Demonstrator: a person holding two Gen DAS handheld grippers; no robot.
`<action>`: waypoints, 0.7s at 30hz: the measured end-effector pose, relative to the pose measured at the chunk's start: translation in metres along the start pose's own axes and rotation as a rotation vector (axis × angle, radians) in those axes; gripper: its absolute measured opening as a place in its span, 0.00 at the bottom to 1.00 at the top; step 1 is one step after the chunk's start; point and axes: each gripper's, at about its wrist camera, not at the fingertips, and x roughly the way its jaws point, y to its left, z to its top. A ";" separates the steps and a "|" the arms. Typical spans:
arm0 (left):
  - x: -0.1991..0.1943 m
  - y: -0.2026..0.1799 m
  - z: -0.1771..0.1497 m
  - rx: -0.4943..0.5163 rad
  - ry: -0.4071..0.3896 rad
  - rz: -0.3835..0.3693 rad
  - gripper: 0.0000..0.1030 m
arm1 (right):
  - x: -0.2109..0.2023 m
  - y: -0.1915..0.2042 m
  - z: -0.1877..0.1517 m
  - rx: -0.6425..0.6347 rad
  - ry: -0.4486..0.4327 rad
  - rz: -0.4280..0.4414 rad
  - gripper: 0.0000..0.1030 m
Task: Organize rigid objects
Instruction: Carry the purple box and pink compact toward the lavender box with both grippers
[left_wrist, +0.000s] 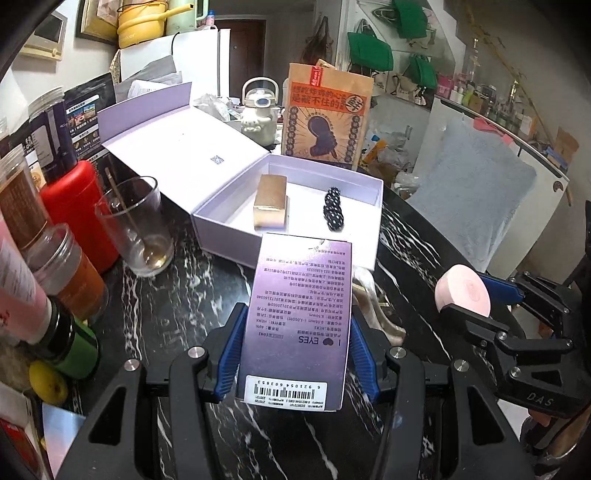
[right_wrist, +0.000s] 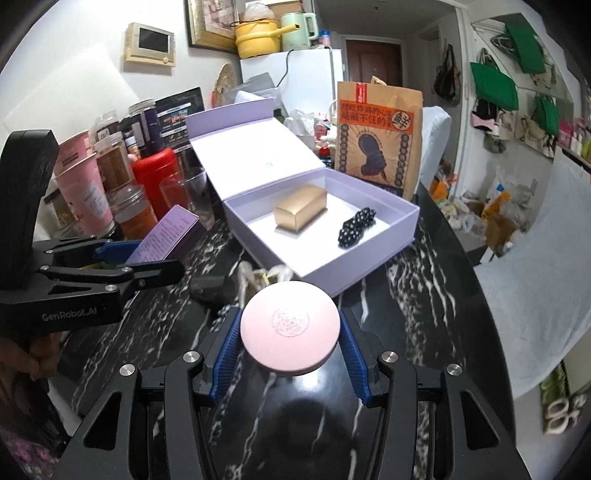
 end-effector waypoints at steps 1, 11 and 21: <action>0.001 0.001 0.003 -0.002 0.000 -0.001 0.51 | 0.002 -0.001 0.003 -0.002 0.000 0.000 0.49; 0.021 0.008 0.038 -0.008 -0.013 0.025 0.51 | 0.024 -0.014 0.034 -0.009 0.003 0.001 0.49; 0.038 0.009 0.075 0.011 -0.046 0.025 0.51 | 0.044 -0.027 0.067 -0.034 -0.021 -0.005 0.49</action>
